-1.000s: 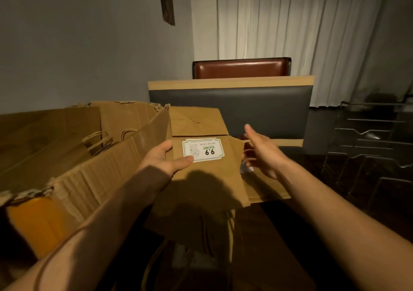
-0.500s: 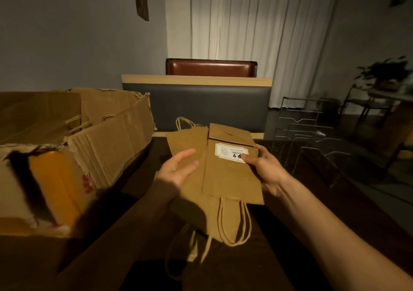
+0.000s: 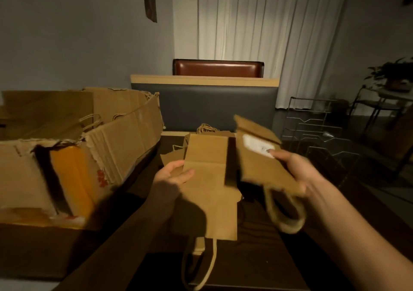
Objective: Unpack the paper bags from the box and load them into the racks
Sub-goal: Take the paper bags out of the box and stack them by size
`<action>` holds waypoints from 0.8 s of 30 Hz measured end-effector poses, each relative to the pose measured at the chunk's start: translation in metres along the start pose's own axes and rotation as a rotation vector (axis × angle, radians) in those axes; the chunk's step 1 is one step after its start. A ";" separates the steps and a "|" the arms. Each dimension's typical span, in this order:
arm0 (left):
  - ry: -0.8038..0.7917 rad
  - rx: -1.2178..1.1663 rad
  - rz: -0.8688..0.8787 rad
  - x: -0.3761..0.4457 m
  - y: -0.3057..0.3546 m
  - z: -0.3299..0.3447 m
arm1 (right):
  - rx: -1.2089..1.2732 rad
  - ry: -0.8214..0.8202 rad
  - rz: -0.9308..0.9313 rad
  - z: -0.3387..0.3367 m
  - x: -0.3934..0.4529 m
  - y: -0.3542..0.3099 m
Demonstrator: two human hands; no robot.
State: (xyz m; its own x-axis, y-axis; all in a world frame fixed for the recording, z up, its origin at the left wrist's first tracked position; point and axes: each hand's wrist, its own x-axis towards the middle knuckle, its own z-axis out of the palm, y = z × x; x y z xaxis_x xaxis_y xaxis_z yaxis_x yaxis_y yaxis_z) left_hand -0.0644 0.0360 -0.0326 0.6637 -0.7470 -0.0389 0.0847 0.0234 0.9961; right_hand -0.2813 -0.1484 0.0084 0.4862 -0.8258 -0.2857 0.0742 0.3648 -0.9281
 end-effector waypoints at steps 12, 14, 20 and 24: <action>-0.081 0.138 -0.060 0.009 0.007 0.002 | 0.055 0.105 -0.345 -0.006 -0.012 -0.038; -0.075 0.100 -0.139 0.016 0.009 -0.002 | 0.066 0.122 -0.420 -0.009 -0.020 -0.063; -0.135 0.006 -0.134 0.019 0.004 0.010 | -0.181 0.026 -0.289 0.021 0.000 -0.045; -0.178 -0.216 -0.258 0.019 0.002 0.025 | -0.294 -0.008 -0.228 0.038 0.014 -0.007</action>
State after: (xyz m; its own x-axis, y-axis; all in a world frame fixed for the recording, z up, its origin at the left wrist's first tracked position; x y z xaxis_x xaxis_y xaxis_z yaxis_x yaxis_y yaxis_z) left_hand -0.0706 0.0053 -0.0294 0.4618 -0.8501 -0.2533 0.4000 -0.0553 0.9149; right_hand -0.2424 -0.1460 0.0196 0.4931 -0.8677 -0.0630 -0.0718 0.0316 -0.9969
